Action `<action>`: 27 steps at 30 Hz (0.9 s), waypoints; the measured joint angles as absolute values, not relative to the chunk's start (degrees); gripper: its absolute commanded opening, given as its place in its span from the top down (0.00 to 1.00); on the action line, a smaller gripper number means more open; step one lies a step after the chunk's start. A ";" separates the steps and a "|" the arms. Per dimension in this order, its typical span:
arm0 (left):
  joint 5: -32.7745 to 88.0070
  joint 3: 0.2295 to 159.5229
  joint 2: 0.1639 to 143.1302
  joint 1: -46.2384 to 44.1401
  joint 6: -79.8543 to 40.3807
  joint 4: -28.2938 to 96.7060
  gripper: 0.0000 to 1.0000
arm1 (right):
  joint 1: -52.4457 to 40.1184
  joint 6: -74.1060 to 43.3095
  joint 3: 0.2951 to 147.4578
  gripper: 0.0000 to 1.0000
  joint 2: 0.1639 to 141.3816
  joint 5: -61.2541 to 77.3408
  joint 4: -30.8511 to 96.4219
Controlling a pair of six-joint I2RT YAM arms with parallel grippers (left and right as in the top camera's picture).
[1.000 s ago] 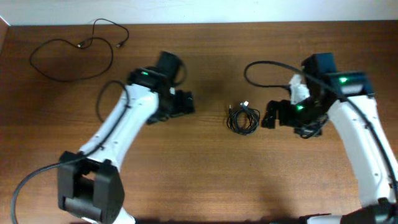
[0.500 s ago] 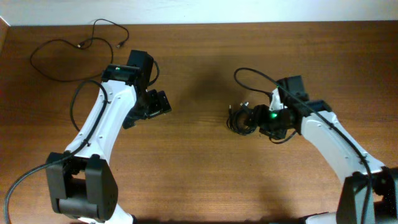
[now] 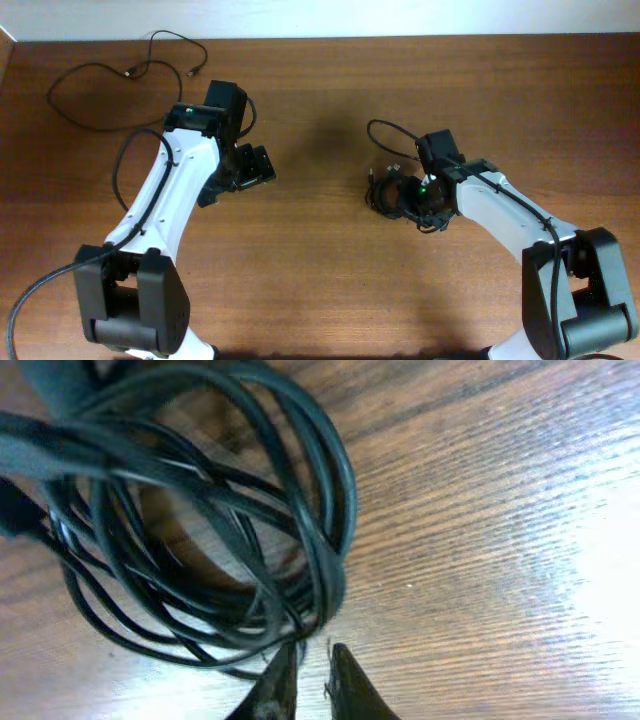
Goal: Untangle cables
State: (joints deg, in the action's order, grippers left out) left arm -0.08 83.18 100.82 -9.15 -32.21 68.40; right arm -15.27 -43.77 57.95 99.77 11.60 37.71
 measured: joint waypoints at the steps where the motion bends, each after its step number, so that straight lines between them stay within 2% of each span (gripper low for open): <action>1: -0.08 83.18 100.79 -9.13 -32.21 68.42 0.01 | -15.27 -43.79 58.85 0.96 99.85 11.60 39.92; 5: -0.08 83.18 100.79 -9.15 -32.21 68.55 0.01 | -15.27 -40.88 68.10 0.94 100.03 11.60 47.18; 6: -0.08 83.18 100.79 -9.15 -32.21 68.53 0.01 | -15.27 -39.88 69.52 0.59 100.03 11.55 47.83; 8: -0.10 83.18 100.82 -9.13 -32.21 68.51 0.01 | -15.27 -39.22 69.63 0.50 100.03 10.94 49.15; 12: -0.08 83.18 100.79 -9.13 -32.21 68.55 0.01 | -15.27 -38.50 67.07 0.50 100.05 7.42 47.16; 17: -0.10 83.18 100.79 -9.15 -32.21 68.53 0.01 | -15.27 -38.81 65.01 0.62 101.34 8.43 42.13; 27: -0.08 83.18 100.82 -9.13 -32.21 68.53 0.01 | -15.27 -41.85 63.57 0.64 101.34 9.10 41.30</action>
State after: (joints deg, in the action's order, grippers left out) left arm -0.08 83.18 100.82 -9.13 -32.21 68.53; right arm -15.27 -41.85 63.57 101.34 9.10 41.30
